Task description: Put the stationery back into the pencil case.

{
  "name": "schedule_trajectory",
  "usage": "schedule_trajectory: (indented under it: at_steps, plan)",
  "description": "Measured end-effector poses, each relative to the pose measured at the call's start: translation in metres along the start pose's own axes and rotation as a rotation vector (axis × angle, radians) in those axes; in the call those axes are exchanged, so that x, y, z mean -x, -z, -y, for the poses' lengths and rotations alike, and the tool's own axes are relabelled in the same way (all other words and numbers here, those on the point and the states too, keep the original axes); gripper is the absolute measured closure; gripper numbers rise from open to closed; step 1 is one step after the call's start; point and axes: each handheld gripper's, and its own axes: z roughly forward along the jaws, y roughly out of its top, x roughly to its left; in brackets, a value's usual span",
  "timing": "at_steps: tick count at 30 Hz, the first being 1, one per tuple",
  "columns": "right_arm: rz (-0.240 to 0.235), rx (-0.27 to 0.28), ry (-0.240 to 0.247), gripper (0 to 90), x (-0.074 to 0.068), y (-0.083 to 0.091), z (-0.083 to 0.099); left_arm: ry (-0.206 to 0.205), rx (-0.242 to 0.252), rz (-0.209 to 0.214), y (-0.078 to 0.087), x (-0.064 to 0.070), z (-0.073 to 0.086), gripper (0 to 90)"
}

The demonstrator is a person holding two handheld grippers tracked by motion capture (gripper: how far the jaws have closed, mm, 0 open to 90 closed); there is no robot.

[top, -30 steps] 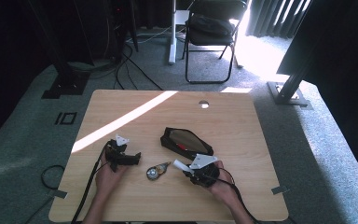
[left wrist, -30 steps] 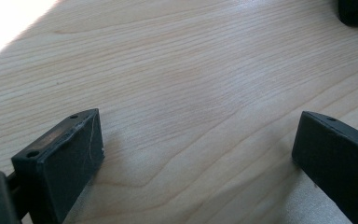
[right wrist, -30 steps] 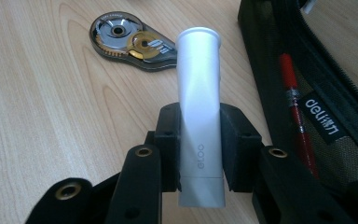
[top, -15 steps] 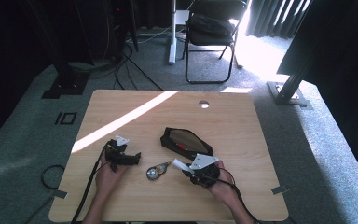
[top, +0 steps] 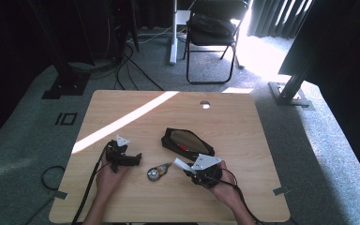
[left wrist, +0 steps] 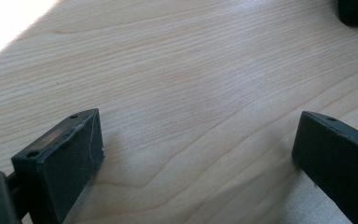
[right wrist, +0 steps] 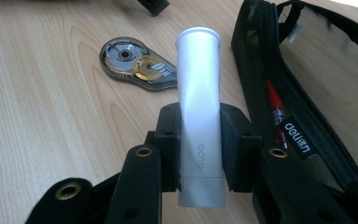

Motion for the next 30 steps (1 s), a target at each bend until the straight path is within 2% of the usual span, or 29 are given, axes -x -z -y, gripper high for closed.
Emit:
schedule_trajectory:
  at_steps: [30]
  plan:
    - [0.039,0.045,-0.004,70.9,0.006,0.018,-0.006,0.000,0.000,0.000,0.000,0.000,0.000,2.3]
